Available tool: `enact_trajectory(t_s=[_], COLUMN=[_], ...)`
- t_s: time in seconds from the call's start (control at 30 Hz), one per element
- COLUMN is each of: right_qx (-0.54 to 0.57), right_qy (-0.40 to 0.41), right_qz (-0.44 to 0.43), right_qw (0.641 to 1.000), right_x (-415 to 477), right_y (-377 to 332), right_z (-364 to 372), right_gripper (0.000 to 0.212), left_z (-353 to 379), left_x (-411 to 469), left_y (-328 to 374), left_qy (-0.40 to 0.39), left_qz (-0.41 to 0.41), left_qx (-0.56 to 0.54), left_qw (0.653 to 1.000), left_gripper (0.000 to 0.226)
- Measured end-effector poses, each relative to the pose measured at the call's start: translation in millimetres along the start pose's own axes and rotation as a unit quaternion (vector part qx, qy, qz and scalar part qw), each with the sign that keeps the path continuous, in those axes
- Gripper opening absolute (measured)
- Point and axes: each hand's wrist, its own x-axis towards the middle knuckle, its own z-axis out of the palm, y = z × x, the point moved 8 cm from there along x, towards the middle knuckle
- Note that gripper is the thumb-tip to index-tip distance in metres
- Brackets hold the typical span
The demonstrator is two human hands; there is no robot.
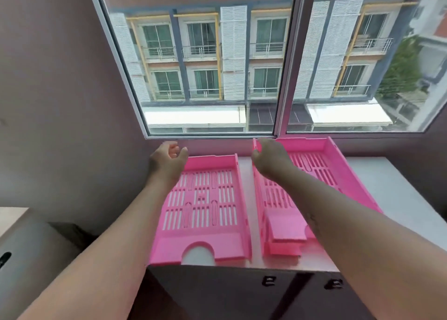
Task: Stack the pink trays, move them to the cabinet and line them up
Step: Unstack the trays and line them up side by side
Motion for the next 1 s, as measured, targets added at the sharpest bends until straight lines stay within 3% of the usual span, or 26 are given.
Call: enact_trajectory(t_s=[0.13, 0.27, 0.43, 0.5, 0.57, 0.67, 0.83, 1.0], right_qx=[-0.029, -0.068, -0.078, -0.071, -0.06, -0.034, -0.008, -0.01], right_qy=[0.024, 0.05, 0.023, -0.008, -0.037, -0.051, -0.027, 0.005], right_qz=[0.065, 0.092, 0.133, 0.151, 0.161, 0.164, 0.134, 0.149], right_qw=[0.997, 0.992, 0.988, 0.986, 0.985, 0.985, 0.991, 0.989], right_x=[0.7, -2.4, -22.5, -34.8, -44.7, -46.0, -23.4, -32.1], right_y=[77.7, 158.5, 223.1, 246.6, 263.7, 271.7, 273.1, 322.1], right_z=[-55.0, -101.4, -99.2, -77.9, -57.6, -48.6, -89.9, -153.2], right_gripper=[0.043, 0.033, 0.043, 0.036, 0.028, 0.026, 0.028, 0.023], left_z=[67.6, 123.8, 168.8, 181.8, 192.8, 195.4, 185.3, 238.3], left_x=[-23.2, -46.6, -79.2, -96.8, -111.5, -116.1, -94.8, -121.8], left_y=[59.4, 96.7, 77.0, 54.4, 38.7, 36.9, 85.7, 145.6], left_qy=[-0.066, -0.123, -0.152, -0.17, -0.184, -0.156, -0.088, -0.121], left_qz=[0.069, 0.091, -0.025, -0.08, -0.105, -0.096, -0.047, -0.009], left_qx=[0.018, 0.03, 0.019, 0.03, 0.056, 0.091, 0.099, 0.046], left_qw=[0.995, 0.988, 0.988, 0.982, 0.976, 0.979, 0.99, 0.991], left_gripper=[0.042, 0.049, 0.06, 0.065, 0.051, 0.009, 0.023, 0.02])
